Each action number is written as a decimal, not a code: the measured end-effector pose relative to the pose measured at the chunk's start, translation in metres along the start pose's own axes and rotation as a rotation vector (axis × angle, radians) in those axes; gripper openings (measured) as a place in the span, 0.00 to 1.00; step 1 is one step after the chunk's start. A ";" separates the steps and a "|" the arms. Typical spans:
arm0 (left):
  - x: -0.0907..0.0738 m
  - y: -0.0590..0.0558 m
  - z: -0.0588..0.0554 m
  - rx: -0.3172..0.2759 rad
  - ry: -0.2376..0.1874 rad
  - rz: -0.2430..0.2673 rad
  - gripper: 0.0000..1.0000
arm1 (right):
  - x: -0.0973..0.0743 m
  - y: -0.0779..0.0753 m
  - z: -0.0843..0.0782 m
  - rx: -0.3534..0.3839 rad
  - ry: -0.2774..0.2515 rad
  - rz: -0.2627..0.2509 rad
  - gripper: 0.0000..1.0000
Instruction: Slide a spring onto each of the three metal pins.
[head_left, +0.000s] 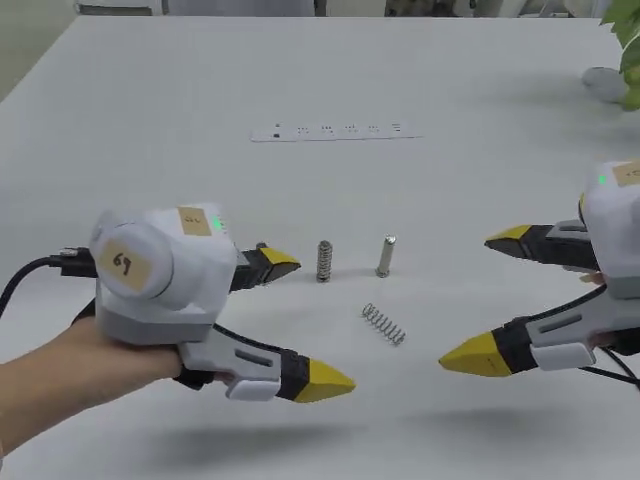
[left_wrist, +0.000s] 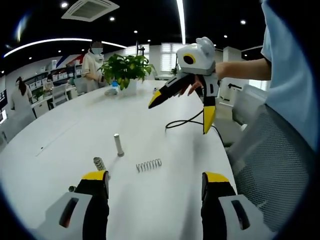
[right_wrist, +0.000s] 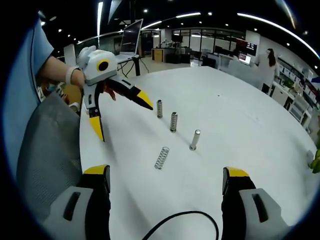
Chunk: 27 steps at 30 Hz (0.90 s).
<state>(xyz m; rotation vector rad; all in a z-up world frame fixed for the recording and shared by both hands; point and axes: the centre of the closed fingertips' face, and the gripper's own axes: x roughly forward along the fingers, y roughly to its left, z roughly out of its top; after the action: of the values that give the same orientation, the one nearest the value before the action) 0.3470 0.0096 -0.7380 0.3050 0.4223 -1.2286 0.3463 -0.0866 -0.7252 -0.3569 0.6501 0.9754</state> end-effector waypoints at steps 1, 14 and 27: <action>0.005 0.002 0.002 0.004 -0.004 -0.006 0.71 | -0.001 0.000 -0.001 0.002 -0.001 -0.002 0.92; 0.045 0.002 0.001 0.080 0.053 -0.094 0.60 | -0.021 -0.001 -0.017 0.050 -0.002 -0.031 0.91; 0.053 0.006 -0.006 0.299 0.213 -0.185 0.50 | -0.022 0.002 -0.021 0.072 -0.008 -0.033 0.90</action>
<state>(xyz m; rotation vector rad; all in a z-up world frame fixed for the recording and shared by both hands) 0.3665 -0.0304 -0.7681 0.6682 0.4569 -1.4487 0.3289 -0.1113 -0.7264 -0.2991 0.6680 0.9190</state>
